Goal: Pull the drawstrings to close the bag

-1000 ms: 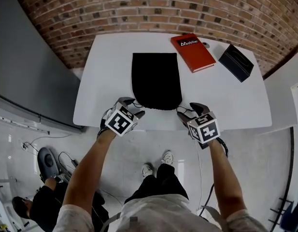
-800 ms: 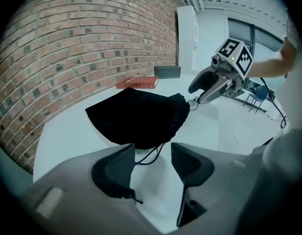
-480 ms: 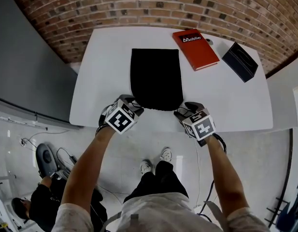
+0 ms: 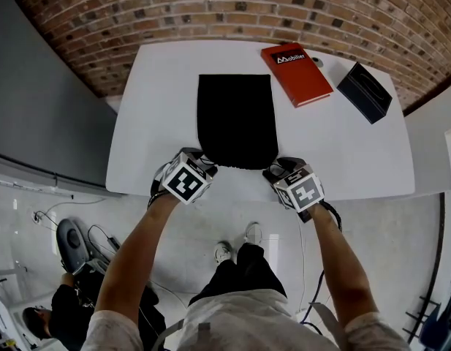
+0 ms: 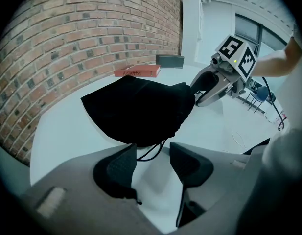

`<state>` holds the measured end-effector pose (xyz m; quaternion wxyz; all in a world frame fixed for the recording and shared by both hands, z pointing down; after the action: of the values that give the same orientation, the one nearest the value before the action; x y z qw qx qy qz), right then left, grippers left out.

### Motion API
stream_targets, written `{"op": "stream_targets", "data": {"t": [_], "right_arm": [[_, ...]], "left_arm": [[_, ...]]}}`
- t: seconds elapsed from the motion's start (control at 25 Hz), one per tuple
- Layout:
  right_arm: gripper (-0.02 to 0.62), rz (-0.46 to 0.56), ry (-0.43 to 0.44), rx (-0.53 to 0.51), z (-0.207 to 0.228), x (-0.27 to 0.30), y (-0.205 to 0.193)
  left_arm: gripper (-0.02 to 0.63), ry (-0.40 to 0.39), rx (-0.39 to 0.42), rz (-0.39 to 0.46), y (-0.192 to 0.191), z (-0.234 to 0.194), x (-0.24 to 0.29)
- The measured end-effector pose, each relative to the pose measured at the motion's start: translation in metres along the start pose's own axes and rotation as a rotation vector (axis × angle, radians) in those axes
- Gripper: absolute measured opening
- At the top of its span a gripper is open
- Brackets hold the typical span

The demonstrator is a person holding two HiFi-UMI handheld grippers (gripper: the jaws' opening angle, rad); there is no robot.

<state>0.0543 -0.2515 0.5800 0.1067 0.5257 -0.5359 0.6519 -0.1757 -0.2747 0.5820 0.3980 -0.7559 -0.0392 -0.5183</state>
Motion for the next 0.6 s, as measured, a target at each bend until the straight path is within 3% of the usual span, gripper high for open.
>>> {"op": "stream_targets", "data": {"t": [0.2, 0.48, 0.6], "right_arm": [[0.219, -0.017, -0.014, 0.024, 0.002, -0.001, -0.002], [0.204, -0.027, -0.015, 0.040, 0.001, -0.002, 0.000], [0.134, -0.033, -0.018, 0.048, 0.001, -0.003, -0.001]], "left_arm": [[0.208, -0.016, -0.063, -0.018, -0.002, -0.001, 0.001], [0.134, -0.068, -0.018, -0.075, -0.001, 0.006, 0.004], [0.076, -0.083, -0.008, -0.086, -0.003, 0.011, 0.005]]}}
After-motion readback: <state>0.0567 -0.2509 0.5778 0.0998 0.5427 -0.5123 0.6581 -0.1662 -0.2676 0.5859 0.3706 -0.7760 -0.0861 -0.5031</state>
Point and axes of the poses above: the fingertips, and each gripper's own axes: x forward along the fingers, z to its right, y out of its top, the point moved 8 cm from there along -x, backward along the fingers, and after that the axes turned 15 degrees about -x, right-handed, at the moved point
